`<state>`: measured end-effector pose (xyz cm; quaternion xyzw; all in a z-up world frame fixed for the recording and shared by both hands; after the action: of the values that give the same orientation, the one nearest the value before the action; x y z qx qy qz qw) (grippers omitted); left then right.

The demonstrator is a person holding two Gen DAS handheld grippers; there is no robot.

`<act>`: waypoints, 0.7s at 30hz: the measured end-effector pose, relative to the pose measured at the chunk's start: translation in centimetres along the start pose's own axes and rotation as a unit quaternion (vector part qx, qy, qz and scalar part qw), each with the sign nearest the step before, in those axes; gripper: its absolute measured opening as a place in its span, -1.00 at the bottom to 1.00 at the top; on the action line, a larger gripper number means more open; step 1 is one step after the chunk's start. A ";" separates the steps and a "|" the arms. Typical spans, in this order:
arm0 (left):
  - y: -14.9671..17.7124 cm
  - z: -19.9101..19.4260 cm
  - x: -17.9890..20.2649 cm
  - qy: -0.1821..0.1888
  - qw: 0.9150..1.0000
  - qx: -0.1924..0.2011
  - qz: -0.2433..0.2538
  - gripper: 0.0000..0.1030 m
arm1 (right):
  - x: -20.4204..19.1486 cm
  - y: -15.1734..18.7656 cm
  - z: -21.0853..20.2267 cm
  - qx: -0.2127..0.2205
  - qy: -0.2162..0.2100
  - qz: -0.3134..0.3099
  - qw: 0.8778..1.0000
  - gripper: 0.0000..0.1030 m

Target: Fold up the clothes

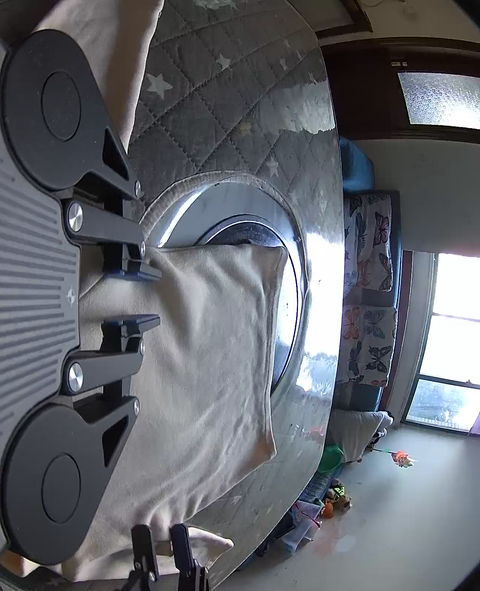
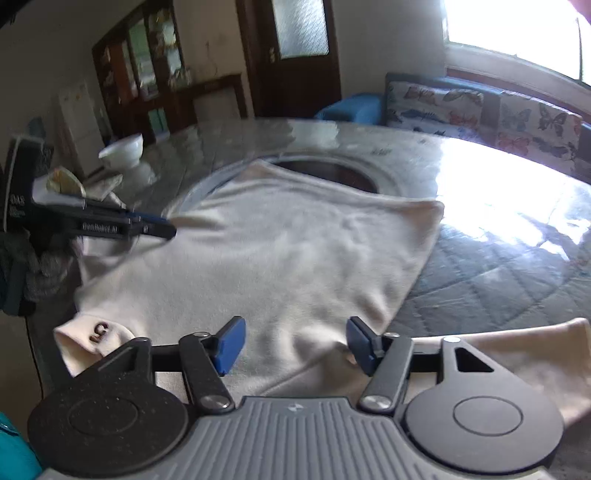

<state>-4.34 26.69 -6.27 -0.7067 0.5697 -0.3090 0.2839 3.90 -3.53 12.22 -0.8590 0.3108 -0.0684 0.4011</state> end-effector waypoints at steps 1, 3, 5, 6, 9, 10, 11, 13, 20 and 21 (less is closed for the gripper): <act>0.0 -0.2 0.3 0.000 1.000 0.002 0.002 -0.36 | 0.5 0.0 -0.7 0.009 0.007 0.007 1.000 0.36; -0.1 -0.6 0.9 0.001 1.000 0.007 0.007 -0.17 | 1.9 0.1 -2.3 0.025 0.030 0.026 0.999 0.36; -0.1 -1.1 1.8 0.006 1.000 0.011 0.015 -0.07 | 3.6 0.6 -3.4 0.033 0.058 0.044 0.997 0.36; -0.1 -1.3 2.2 0.009 1.000 0.012 0.019 -0.06 | 4.6 1.0 -3.9 0.035 0.077 0.052 0.995 0.36; 0.0 -2.0 3.5 0.016 0.999 0.016 0.026 0.16 | 9.1 2.7 -5.8 0.039 0.156 0.094 0.983 0.36; 0.0 -2.3 4.0 0.019 0.999 0.019 0.029 0.21 | 10.1 3.1 -6.2 0.040 0.177 0.100 0.978 0.36; 0.0 -2.6 4.4 0.022 0.999 0.022 0.032 0.27 | 11.1 3.5 -6.6 0.041 0.197 0.106 0.974 0.36; 0.0 -2.9 5.4 0.028 0.999 0.025 0.038 0.40 | 13.0 4.2 -7.1 0.043 0.219 0.127 0.966 0.35; 0.7 -3.8 8.7 0.053 0.997 0.025 0.058 0.53 | 17.3 5.6 -7.0 0.038 0.245 0.187 0.951 0.13; 0.9 -3.8 9.2 0.056 0.996 0.024 0.061 0.53 | 17.4 5.8 -6.9 0.039 0.244 0.191 0.950 0.10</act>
<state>-6.32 17.32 -3.40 -0.6455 0.6190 -0.3438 0.2862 12.50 -21.05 10.33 -0.7242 0.5546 -0.2105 0.3518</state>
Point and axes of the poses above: each gripper's, at about its wrist camera, not at the fingertips, and z roughly the way its jaws point, x to its right, y to its underside, the point moved 6 cm from there along z, roughly the way its jaws point
